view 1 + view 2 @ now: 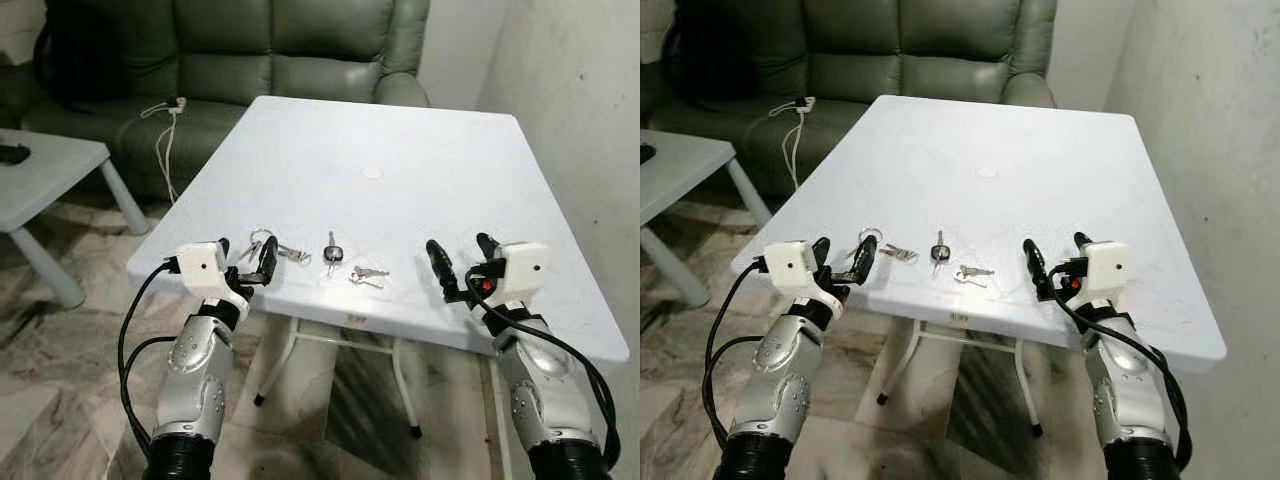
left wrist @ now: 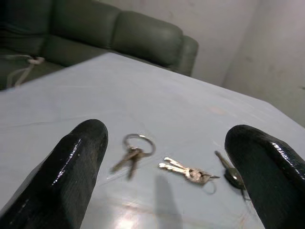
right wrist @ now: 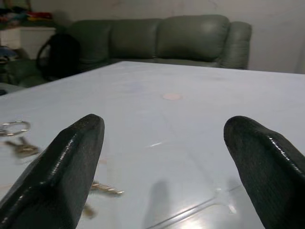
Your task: Hang keys on a hook
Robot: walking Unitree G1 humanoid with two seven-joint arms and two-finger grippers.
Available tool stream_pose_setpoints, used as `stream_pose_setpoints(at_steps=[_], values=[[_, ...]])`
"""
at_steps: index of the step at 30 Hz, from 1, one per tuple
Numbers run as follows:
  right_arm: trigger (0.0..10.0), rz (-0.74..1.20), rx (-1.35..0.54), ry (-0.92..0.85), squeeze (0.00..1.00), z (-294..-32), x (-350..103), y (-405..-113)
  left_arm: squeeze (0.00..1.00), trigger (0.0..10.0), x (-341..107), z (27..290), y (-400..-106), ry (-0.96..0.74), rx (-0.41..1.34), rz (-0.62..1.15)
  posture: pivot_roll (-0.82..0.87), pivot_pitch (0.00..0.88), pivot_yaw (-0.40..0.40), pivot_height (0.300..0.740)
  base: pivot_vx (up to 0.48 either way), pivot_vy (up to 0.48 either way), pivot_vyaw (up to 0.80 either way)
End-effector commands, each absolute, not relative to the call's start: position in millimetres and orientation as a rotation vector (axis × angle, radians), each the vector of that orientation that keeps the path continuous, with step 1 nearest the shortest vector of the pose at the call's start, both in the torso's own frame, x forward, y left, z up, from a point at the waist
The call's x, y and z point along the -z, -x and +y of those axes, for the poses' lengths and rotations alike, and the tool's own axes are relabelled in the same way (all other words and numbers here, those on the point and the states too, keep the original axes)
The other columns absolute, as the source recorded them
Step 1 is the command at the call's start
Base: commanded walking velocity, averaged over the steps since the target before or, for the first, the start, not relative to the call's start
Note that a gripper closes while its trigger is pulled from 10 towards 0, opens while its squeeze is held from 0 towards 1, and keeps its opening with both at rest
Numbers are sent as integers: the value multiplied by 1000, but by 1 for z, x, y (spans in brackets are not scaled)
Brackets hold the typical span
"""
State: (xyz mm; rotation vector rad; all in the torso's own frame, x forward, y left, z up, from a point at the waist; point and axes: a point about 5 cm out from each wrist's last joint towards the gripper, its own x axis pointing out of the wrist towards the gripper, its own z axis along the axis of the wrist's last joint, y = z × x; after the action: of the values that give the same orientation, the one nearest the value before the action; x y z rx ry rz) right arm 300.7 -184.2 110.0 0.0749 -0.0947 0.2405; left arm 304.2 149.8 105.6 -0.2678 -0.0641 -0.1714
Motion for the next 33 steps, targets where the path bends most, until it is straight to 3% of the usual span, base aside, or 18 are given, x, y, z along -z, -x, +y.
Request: stream_pose_setpoints(at_steps=[1,17,33], values=[[10000,-117,-246,-69,0,-184,-116,-302,0,10000,-108,150,-305,265,176,-68,-47,0,-35,740,0,0,0],[10000,-111,-246,-70,0,-184,-116,-300,0,10000,-107,151,-304,269,171,-60,-44,0,-36,740,0,288,0],[10000,-108,-244,-72,0,-184,-116,-300,0,10000,-107,152,-304,267,166,-59,-44,0,-39,740,0,408,0]])
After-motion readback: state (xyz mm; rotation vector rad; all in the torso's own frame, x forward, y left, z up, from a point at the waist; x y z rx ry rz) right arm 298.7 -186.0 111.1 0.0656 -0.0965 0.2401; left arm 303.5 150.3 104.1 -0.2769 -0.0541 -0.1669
